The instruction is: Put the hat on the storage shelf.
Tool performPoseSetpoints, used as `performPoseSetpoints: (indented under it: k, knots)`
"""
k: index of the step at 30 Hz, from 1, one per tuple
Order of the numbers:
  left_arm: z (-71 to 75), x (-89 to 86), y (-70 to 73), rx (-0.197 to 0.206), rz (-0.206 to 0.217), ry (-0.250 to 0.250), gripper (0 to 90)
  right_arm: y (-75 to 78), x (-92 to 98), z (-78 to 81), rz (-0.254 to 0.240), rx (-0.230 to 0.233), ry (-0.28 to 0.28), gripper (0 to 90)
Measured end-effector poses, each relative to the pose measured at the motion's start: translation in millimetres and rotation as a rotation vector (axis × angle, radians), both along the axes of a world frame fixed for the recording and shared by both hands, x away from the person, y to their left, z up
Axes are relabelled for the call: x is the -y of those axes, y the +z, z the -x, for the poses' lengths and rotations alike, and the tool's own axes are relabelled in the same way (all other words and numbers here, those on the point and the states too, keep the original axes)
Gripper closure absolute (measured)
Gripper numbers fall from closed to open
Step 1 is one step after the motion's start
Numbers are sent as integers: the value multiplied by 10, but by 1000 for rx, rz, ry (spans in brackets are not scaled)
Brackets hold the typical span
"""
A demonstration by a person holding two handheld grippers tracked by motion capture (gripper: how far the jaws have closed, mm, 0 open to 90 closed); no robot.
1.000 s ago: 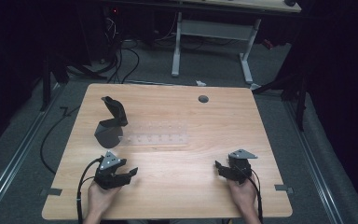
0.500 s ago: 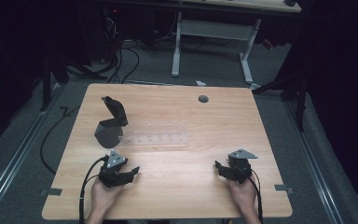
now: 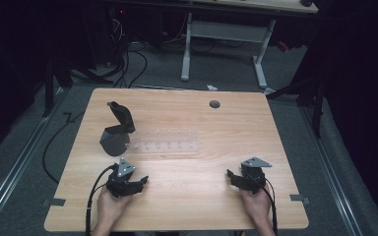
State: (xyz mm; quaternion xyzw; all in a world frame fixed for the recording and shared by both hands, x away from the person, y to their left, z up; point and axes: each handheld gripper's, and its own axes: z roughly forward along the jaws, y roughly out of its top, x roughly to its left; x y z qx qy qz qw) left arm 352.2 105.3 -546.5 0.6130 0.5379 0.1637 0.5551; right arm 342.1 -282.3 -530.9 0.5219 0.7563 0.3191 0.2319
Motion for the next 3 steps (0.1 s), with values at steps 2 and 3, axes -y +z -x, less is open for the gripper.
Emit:
performPoseSetpoints:
  k: [2, 3]
  knots:
    - [-7, -1, 0, -1, 2, 6, 344, 0, 0, -1, 1, 1, 2, 356]
    - [-7, -1, 0, -1, 2, 6, 342, 0, 0, 0, 0, 0, 1, 356]
